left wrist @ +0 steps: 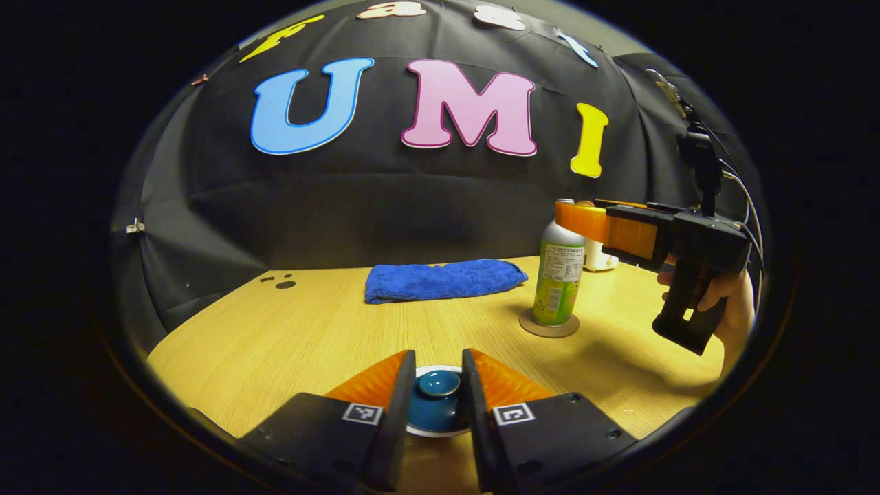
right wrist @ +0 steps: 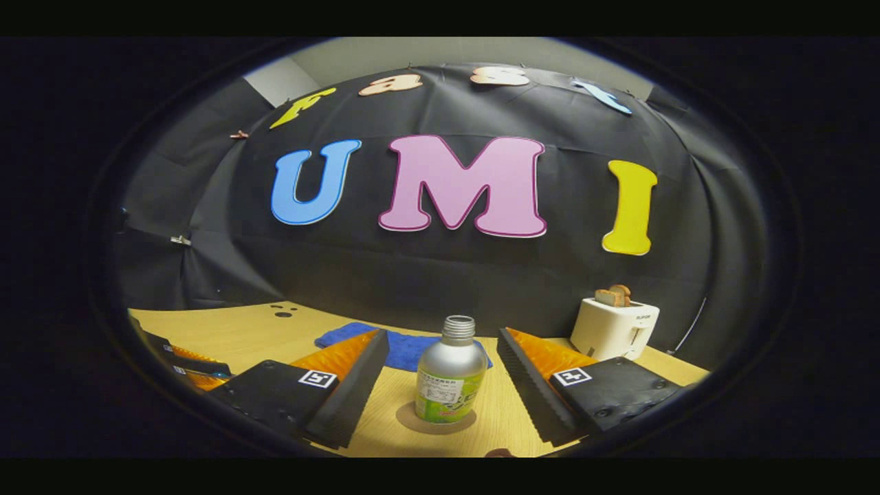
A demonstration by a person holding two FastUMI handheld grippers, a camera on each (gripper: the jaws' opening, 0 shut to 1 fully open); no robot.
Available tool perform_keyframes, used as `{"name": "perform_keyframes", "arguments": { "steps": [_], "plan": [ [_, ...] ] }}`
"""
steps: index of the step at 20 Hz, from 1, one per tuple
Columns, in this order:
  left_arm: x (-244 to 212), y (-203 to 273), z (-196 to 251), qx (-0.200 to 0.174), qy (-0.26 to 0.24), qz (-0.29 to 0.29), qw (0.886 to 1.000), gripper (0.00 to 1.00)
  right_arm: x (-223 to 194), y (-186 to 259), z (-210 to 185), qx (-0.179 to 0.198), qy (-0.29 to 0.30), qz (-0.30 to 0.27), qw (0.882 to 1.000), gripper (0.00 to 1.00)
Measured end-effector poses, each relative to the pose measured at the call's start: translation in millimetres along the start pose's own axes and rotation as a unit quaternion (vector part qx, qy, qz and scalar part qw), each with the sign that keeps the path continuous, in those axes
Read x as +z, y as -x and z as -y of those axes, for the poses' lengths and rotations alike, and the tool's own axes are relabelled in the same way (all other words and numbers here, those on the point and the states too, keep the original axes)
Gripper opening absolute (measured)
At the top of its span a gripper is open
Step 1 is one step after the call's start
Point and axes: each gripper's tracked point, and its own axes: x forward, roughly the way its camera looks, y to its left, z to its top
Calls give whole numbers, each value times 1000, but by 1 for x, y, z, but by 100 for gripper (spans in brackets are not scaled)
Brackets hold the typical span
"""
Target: Open the teacup lid with one hand, grasp the water bottle and pour water into the teacup with the other hand; after pouring, place the water bottle on the coaster and then close the teacup lid.
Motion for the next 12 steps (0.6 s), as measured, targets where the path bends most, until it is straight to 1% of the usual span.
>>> {"name": "perform_keyframes", "arguments": {
  "steps": [3, 4, 5, 6, 7, 8, 9, 11, 12],
  "plan": [
    [5, 10, -3, 12, 4, 10, 1000, 78, 4, 2, 0, -3, 0, 3, 1000, 98],
    [10, 16, -4, 18, 3, 19, 1000, 80, 4, 1, -1, -1, 0, 3, 1000, 98],
    [17, 21, -6, 25, 1, 29, 999, 87, 3, 1, -3, 0, -1, 0, 1000, 98],
    [23, 28, -8, 33, 0, 41, 999, 90, 2, 2, -4, 3, -4, -3, 1000, 98],
    [30, 34, -10, 39, 0, 51, 998, 94, 4, 3, -10, 12, -8, -3, 1000, 100],
    [37, 42, -12, 46, 2, 62, 997, 94, 4, 6, -14, 21, -14, -4, 1000, 98],
    [44, 50, -14, 53, 3, 72, 996, 94, 2, 13, -18, 34, -19, -7, 999, 98],
    [57, 65, -20, 73, 3, 95, 993, 94, -9, 29, -16, 33, -12, -28, 999, 98],
    [65, 74, -27, 90, 5, 111, 990, 94, -12, 39, -13, 30, -1, -36, 999, 98]
  ]
}}
